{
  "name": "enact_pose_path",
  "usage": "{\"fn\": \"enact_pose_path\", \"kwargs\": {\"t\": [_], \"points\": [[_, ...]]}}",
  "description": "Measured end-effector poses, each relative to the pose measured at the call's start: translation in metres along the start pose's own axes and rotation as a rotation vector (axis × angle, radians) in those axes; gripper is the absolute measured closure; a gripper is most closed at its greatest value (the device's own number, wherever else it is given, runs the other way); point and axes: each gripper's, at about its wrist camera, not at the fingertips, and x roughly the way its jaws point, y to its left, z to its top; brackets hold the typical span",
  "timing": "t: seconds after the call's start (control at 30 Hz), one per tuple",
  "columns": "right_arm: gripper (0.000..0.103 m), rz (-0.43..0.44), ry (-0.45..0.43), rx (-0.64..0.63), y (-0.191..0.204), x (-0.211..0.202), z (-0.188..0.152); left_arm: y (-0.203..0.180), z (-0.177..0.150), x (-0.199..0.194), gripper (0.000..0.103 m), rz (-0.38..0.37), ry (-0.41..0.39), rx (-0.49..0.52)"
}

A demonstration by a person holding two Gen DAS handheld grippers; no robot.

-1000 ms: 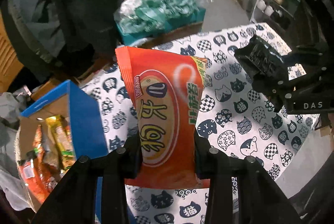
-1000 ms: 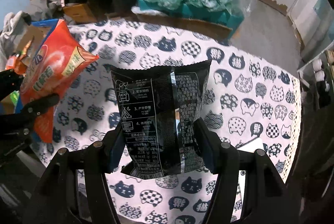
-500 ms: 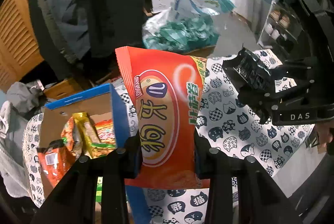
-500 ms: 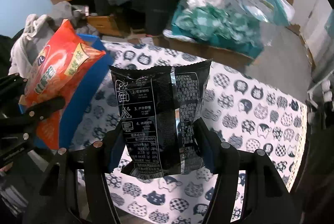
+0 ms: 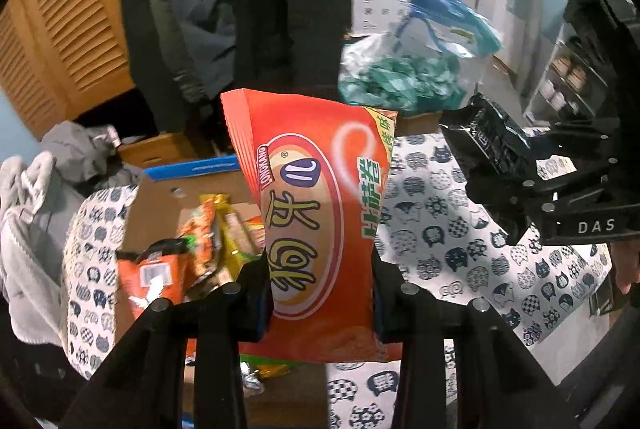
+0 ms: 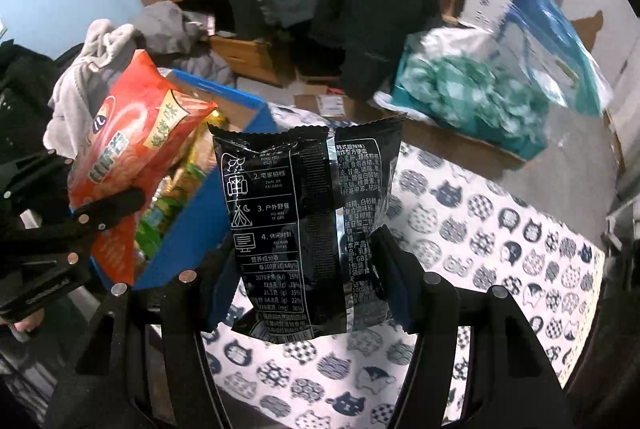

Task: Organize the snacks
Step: 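Carry both bags over the box and release them inside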

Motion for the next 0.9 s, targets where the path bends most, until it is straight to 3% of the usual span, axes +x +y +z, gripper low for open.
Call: {"fn": "enact_pose_path", "kwargs": {"t": [0.53,0.9], "points": [[0.04,0.085,0.031,-0.098,0.084,0.034,0.038,0.098,-0.034,-0.007,0.065,0.103,0.011,-0.207],[0.04,0.122,0.1,-0.127,0.121,0.08,0.055,0.134,-0.055,-0.005,0.065,0.157,0.034,-0.292]]}}
